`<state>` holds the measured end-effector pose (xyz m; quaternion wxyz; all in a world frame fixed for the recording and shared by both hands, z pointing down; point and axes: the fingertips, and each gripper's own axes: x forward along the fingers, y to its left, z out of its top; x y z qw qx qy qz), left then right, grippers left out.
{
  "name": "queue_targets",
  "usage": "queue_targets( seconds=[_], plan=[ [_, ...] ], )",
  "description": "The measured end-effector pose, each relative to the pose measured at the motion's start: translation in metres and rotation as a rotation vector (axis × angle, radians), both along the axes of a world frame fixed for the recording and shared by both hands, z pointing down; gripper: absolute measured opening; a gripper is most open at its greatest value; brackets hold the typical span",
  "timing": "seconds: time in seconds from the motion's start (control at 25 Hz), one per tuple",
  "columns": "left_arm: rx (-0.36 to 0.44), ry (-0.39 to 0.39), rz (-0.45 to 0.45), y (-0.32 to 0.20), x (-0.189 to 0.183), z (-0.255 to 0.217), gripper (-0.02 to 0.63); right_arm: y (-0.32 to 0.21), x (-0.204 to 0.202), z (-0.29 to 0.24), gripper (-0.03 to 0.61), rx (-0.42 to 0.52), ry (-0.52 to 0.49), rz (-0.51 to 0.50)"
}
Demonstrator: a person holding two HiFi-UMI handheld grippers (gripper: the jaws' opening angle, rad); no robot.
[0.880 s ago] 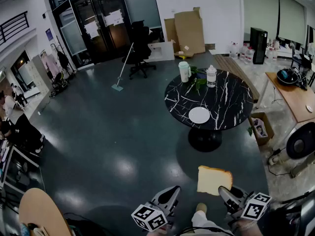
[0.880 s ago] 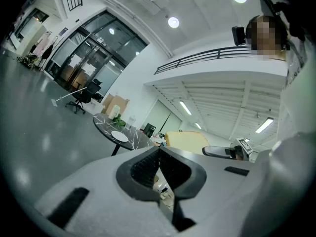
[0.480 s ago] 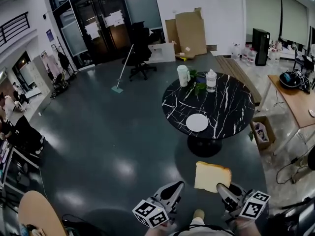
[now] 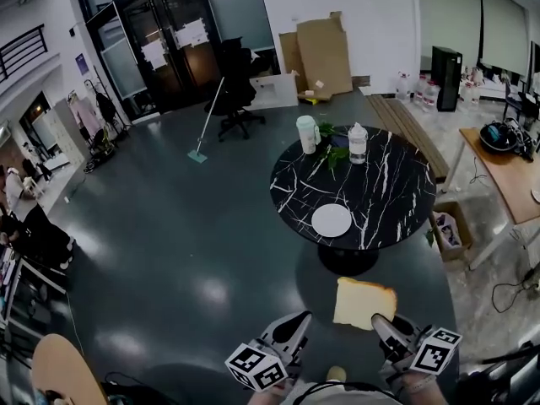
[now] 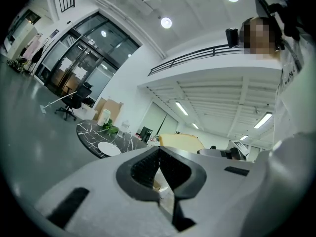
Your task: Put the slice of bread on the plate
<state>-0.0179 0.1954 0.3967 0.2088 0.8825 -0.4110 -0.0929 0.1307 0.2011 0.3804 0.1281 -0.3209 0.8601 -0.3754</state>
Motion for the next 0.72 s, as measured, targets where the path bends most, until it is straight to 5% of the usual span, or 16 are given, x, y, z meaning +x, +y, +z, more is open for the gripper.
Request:
queue_targets(
  seconds=[0.44,0.72],
  plan=[
    [-0.063,-0.009,-0.022,-0.026,-0.003,0.019,0.008,-0.041,-0.010,0.015,0.091,-0.057,-0.014,-0.032],
    [-0.059,-0.013,0.019,-0.089,0.008,0.041,0.008,-0.090,-0.013,0.033,0.091,-0.075,0.029,0.004]
  ],
)
